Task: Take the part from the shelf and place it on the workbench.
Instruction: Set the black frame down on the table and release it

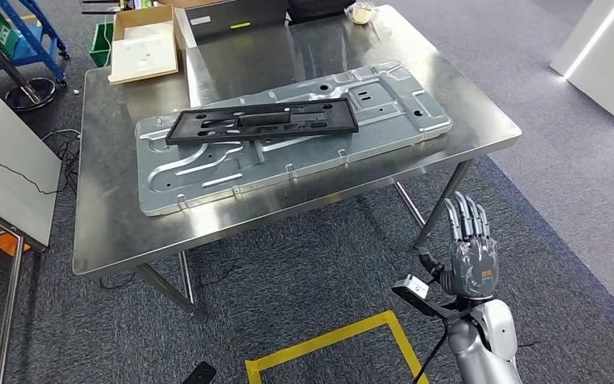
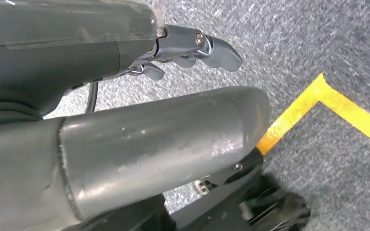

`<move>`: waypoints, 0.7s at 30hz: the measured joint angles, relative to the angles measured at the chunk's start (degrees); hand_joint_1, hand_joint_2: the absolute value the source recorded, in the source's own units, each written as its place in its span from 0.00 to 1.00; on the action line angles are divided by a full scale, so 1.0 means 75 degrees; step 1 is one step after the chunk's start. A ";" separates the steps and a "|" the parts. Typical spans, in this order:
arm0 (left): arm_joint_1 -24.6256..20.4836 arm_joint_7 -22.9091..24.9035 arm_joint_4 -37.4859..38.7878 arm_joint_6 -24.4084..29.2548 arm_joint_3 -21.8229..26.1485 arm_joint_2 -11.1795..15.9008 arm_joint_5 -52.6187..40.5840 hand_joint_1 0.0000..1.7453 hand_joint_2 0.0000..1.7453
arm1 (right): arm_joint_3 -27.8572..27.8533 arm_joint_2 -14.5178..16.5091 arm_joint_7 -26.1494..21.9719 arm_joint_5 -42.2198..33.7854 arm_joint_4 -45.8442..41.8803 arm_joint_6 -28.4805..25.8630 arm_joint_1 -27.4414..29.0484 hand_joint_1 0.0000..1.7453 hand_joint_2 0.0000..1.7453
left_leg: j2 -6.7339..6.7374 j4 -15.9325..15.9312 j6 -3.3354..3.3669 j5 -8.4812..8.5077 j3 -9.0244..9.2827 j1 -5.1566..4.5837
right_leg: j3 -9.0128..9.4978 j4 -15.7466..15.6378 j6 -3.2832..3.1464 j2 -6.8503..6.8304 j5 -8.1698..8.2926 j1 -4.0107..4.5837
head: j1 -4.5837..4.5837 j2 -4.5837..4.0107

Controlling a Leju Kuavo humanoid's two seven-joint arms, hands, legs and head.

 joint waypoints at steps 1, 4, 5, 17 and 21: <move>0.0024 -0.0009 0.0000 0.0001 0.0004 0.0001 0.0032 0.00 0.00 | -0.0301 0.0046 -0.0066 -0.0003 0.0139 -0.0001 0.0039 0.00 1.00 | 0.0000 0.0295 0.0013 -0.0065 -0.0130 -0.0004 | -0.0004 0.0002 -0.0004 -0.0003 0.0001 0.0022 | 0.0000 0.0001; 0.0080 -0.0053 0.0000 0.0017 0.0025 0.0012 0.0141 0.00 0.00 | -0.1303 0.0126 -0.0347 -0.0058 0.0684 -0.0001 0.0097 0.00 1.00 | -0.0006 -0.0545 0.0174 0.0523 0.0304 -0.0068 | 0.0014 0.0005 -0.0005 -0.0002 0.0001 0.0081 | 0.0000 0.0001; 0.0082 -0.0071 -0.0001 0.0025 0.0031 0.0029 0.0170 0.00 0.00 | -0.1627 0.0148 -0.0445 -0.0085 0.0878 -0.0001 0.0100 0.00 1.00 | -0.0007 -0.1080 0.0263 0.0722 0.0574 -0.0103 | 0.0021 0.0004 0.0000 -0.0005 0.0002 0.0094 | 0.0001 0.0000; 0.0267 -0.0197 -0.0003 0.0134 0.0153 0.0087 0.0417 0.00 0.00 | -0.4785 0.0167 -0.0292 0.0366 0.3377 -0.0001 0.0058 0.00 1.00 | 0.0048 -0.2108 0.0512 0.1107 0.0980 -0.0138 | -0.0847 0.1949 0.0367 0.0010 -0.0935 0.0049 | 0.0003 0.0001; 0.0340 -0.0253 -0.0003 0.0174 0.0234 0.0095 0.0495 0.00 0.00 | -0.5837 0.0081 0.0217 0.0707 0.4421 -0.0001 0.0080 0.00 1.00 | 0.0049 -0.1955 0.0396 0.1004 0.0961 -0.0153 | 0.0061 0.0260 0.0322 -0.0006 -0.0160 0.0018 | 0.0002 0.0001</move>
